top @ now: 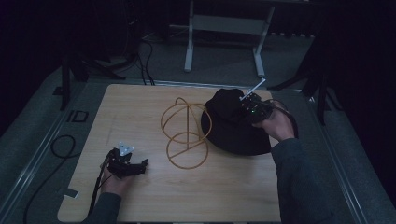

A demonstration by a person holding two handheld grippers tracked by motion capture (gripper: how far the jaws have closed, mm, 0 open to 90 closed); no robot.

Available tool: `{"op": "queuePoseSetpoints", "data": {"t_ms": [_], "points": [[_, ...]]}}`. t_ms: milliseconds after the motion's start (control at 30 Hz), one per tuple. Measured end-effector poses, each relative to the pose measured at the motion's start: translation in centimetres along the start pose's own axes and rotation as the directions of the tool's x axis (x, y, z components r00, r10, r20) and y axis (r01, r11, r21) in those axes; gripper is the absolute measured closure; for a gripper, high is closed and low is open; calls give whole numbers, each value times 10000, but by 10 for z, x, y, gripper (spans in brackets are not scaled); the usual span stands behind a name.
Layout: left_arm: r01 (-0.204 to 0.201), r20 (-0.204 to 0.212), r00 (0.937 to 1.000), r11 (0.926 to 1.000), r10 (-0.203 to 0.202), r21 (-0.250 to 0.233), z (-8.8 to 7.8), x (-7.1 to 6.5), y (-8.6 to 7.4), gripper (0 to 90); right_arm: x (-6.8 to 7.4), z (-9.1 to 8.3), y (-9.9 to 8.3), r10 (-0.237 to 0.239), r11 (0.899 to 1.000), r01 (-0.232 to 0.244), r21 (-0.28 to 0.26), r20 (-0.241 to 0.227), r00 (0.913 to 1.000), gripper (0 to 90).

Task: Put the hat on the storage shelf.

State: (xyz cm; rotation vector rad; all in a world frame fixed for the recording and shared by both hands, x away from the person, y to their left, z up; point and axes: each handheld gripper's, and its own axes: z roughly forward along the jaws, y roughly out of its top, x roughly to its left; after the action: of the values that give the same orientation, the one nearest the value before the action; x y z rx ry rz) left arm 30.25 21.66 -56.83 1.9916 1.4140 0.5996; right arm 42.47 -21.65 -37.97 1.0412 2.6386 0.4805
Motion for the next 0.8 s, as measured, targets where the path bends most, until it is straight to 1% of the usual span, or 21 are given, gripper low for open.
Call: {"op": "queuePoseSetpoints", "data": {"t_ms": [800], "points": [[6, 9, 10000, 10000, -7, 11, 0, 0, 0, 94, -3, -19, 3, -67, 9996, 68, -291, 25, 10000, 881]]}}
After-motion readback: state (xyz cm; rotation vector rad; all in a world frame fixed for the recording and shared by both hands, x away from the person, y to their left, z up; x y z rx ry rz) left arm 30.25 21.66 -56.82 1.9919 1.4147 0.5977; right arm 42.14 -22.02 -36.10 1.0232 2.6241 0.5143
